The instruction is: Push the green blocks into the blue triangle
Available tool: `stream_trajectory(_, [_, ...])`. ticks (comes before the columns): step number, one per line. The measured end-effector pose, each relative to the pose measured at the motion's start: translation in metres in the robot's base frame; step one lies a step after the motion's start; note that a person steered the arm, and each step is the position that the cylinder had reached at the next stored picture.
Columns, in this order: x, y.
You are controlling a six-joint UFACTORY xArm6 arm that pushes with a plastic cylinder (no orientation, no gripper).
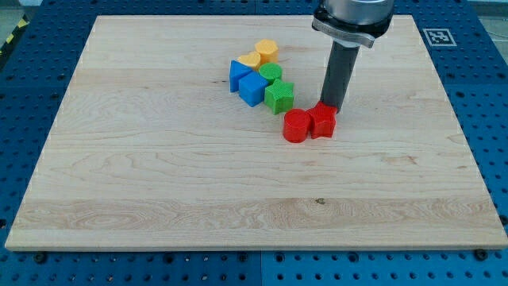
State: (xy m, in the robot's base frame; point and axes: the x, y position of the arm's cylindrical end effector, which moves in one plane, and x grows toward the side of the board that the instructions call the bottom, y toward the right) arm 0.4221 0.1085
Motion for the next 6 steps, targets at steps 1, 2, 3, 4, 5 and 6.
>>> stream_trajectory(1, [0.022, -0.019])
stream_trajectory(2, [0.051, -0.043])
stream_trajectory(3, [0.025, -0.05])
stream_trajectory(4, [0.0, -0.053])
stream_trajectory(5, [-0.018, -0.053])
stream_trajectory(6, [-0.025, -0.052])
